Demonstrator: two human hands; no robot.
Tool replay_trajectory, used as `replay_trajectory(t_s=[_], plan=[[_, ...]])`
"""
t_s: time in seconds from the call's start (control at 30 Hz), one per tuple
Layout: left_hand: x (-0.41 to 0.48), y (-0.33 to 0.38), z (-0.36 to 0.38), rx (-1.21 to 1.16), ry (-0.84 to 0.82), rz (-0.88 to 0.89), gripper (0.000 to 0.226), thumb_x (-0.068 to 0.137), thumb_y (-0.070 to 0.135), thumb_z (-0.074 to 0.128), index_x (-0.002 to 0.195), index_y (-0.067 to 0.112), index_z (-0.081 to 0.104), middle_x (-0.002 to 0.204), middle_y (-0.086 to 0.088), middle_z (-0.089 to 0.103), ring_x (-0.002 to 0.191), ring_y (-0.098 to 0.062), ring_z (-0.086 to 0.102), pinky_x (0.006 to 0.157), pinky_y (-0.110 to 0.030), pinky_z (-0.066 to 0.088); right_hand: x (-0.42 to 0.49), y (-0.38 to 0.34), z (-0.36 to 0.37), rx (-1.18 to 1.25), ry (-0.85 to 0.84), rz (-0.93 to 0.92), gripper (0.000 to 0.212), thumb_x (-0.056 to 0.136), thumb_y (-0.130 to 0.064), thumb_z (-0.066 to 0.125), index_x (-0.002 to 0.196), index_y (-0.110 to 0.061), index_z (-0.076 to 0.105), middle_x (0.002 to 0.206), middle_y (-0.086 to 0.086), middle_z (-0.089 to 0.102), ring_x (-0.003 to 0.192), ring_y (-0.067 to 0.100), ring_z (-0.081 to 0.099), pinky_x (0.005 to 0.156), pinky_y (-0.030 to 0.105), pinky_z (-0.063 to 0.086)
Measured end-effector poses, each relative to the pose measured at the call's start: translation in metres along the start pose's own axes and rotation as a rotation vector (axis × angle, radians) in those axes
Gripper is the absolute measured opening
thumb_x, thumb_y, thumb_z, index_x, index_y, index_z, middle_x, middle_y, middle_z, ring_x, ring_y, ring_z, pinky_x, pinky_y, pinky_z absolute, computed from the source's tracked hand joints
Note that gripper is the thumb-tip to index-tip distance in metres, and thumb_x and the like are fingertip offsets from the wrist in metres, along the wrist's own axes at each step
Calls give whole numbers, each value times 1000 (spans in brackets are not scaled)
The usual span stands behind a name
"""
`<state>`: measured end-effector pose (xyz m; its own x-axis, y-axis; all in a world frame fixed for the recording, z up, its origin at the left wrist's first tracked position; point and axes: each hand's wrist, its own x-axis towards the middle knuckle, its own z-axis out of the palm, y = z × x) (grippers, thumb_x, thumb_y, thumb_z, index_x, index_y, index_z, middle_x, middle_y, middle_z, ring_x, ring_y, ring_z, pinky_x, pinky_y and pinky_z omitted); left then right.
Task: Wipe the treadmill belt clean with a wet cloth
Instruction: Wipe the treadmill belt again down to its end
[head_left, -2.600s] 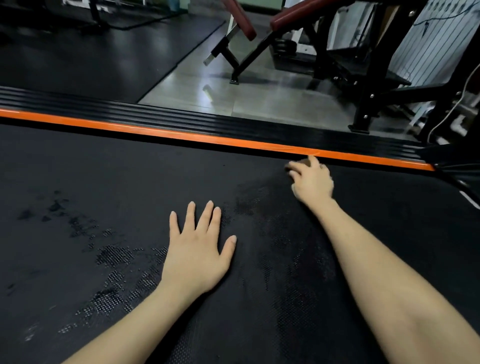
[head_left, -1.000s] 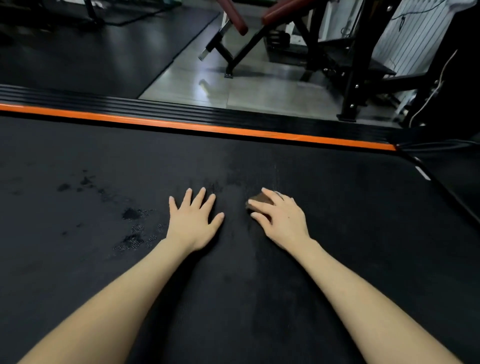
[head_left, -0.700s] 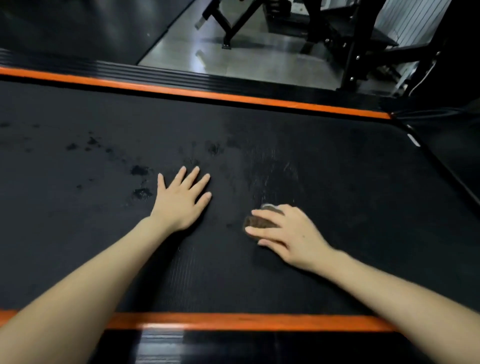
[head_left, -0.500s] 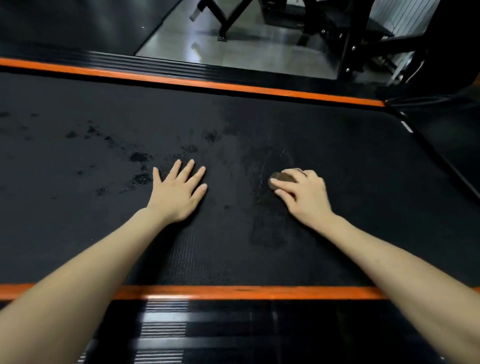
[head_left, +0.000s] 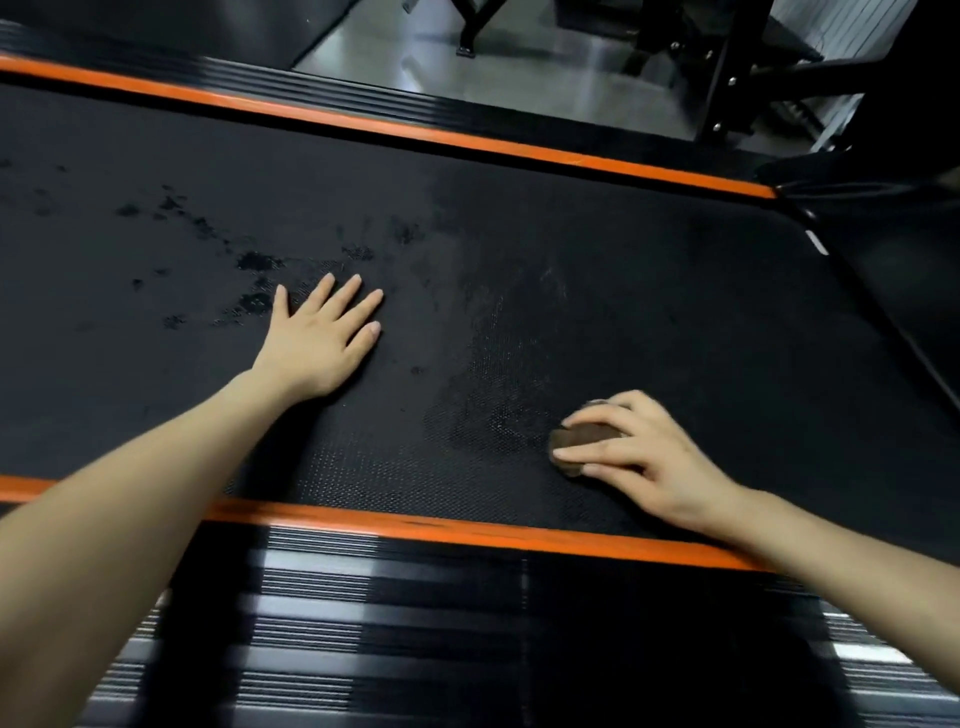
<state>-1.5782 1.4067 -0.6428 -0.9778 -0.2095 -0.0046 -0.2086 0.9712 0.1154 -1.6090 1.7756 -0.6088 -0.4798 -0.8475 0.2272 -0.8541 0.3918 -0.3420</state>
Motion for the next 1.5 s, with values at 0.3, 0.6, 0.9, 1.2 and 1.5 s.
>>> replay_trajectory(t_s=[0.3, 0.6, 0.9, 1.2, 1.5], plan=[[-3, 5, -5, 7, -14, -29, 51, 99, 50, 14, 150, 40, 9, 159, 10, 3, 147, -14, -3, 116, -51, -4, 38, -15, 12, -21, -185, -299, 32, 94, -45, 46, 120, -39, 62, 127, -4, 55, 103, 20, 46, 86, 39, 43], [0, 3, 1, 5, 29, -2, 52, 100, 48, 15, 150, 37, 11, 160, 7, 5, 147, -18, -1, 115, -55, -3, 71, -58, 55, 52, -74, -348, 28, 92, -43, 49, 109, -34, 70, 110, 2, 62, 82, 24, 49, 67, 38, 46], [0, -2, -5, -4, -9, 66, 52, 100, 48, 15, 150, 35, 11, 160, 5, 4, 147, -20, -3, 113, -59, -4, 91, -83, 56, -126, -124, -248, 34, 95, -45, 41, 121, -39, 61, 112, 5, 59, 80, 20, 45, 58, 32, 45], [23, -68, -16, -15, 42, 61, 52, 99, 51, 16, 149, 36, 18, 159, -6, 11, 145, -34, 4, 114, -56, -1, 89, -81, 52, -120, -132, -267, 23, 91, -43, 55, 110, -40, 68, 101, 4, 62, 72, 18, 46, 53, 29, 40], [58, -81, -4, 26, 56, 53, 58, 98, 53, 11, 151, 30, 16, 159, -11, 9, 144, -39, 1, 113, -59, -1, 195, 9, 54, -425, 301, 598, 42, 86, -55, 36, 103, -38, 71, 109, 1, 62, 90, 31, 55, 71, 46, 51]])
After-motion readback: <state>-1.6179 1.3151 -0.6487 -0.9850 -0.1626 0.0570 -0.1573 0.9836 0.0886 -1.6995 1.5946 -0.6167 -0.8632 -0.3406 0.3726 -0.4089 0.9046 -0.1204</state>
